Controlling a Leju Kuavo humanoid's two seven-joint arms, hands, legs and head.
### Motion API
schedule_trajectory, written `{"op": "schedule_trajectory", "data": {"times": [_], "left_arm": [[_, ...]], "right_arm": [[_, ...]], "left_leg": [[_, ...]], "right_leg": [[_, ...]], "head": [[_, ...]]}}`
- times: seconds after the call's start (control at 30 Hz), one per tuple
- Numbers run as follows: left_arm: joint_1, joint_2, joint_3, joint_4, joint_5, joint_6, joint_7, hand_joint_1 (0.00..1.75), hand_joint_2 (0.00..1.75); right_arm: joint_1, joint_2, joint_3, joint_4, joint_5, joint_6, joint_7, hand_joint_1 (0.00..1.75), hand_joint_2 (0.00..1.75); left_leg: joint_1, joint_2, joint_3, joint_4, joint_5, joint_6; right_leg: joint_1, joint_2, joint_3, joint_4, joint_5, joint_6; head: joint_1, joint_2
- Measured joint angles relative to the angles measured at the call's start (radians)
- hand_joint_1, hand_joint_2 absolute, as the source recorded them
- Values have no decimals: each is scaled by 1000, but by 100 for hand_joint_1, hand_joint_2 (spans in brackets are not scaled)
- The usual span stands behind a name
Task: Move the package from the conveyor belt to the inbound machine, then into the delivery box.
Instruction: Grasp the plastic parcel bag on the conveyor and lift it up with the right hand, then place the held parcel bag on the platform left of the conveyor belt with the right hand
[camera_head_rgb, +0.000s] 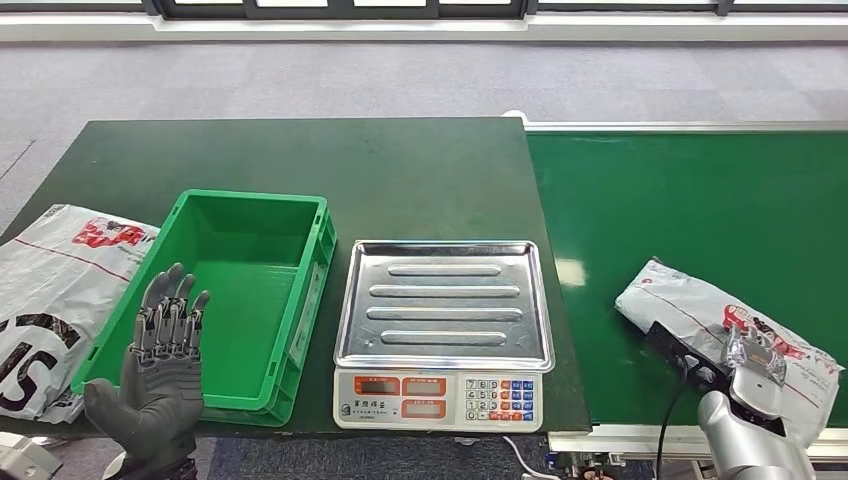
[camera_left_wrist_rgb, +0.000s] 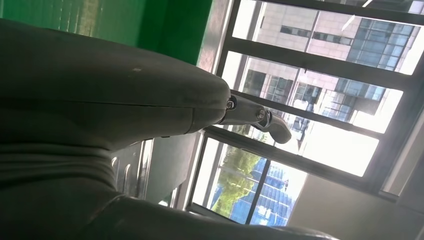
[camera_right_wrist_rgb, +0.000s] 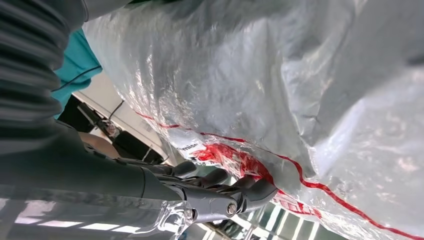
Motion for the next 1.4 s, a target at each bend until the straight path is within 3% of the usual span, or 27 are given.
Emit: {"op": "schedule_trajectory", "data": {"times": [0.03, 0.07, 0.17, 0.2, 0.4, 0.6, 0.73, 0.83, 1.0, 1.23, 1.4], "left_arm": [[0, 0, 0, 1, 0, 0, 0, 0, 0], [-1, 0, 0, 2, 0, 0, 0, 0, 0], [-2, 0, 0, 6, 0, -1, 2, 0, 0], [-3, 0, 0, 7, 0, -1, 2, 0, 0], [-3, 0, 0, 10, 2, -1, 2, 0, 0], [1, -2, 0, 7, 3, -3, 1, 0, 0], [10, -8, 3, -2, 2, -3, -2, 0, 0], [29, -19, 14, -18, -2, -4, -9, 0, 0], [66, -45, 38, -50, -18, -15, -24, 0, 0], [71, -59, 46, -58, -24, -24, -29, 0, 0], [58, -58, 47, -50, -21, -23, -29, 0, 0]], "right_arm": [[-7, -2, 0, 11, 0, 8, -1, 0, 175], [-13, -5, 0, 23, -1, 19, -1, 17, 175], [-30, -12, 0, 52, 0, 58, -10, 148, 175], [-35, -14, 0, 60, 2, 70, -15, 175, 175], [-44, -16, 5, 95, 19, 104, -70, 175, 175], [-51, -9, 23, 107, 29, 56, -81, 175, 175], [-55, 5, 31, 107, 42, -37, -81, 175, 175], [-49, 30, 41, 80, 51, -185, -93, 175, 175], [3, 92, 43, -132, 5, -392, -141, 175, 175], [129, 142, 43, -537, -45, -440, -184, 175, 175], [200, 160, 47, -707, -46, -472, -210, 175, 175]], "left_leg": [[0, 0, 0, 0, 0, 0], [0, 0, 1, 0, 0, 0], [0, 0, 2, 0, 0, 0], [0, 0, 3, 0, 0, 1], [0, 0, 4, 1, 0, 2], [0, 0, 3, 1, 1, 3], [0, -1, 2, 1, 1, 2], [0, 0, 0, 0, 1, 2], [0, -2, -1, 0, 1, 1], [0, -6, -2, 0, 0, 1], [0, -5, -2, 0, 0, 1]], "right_leg": [[0, 0, 0, 0, 0, 0], [0, 0, 1, 0, 0, 0], [0, 0, 2, 0, 0, 0], [0, 0, 3, -1, -1, 1], [0, 0, 6, -2, 1, 2], [0, 0, 6, -2, 2, 3], [0, -1, 5, -2, 1, 2], [0, -1, 3, -1, 1, 2], [0, -2, 0, -1, 1, 1], [0, -5, 0, -1, -1, 0], [0, -4, 0, -1, -1, 0]], "head": [[0, 0], [0, 0], [0, 0], [0, 0], [0, 0], [0, 0], [0, 0], [0, 0], [0, 0], [0, 0], [0, 0]]}}
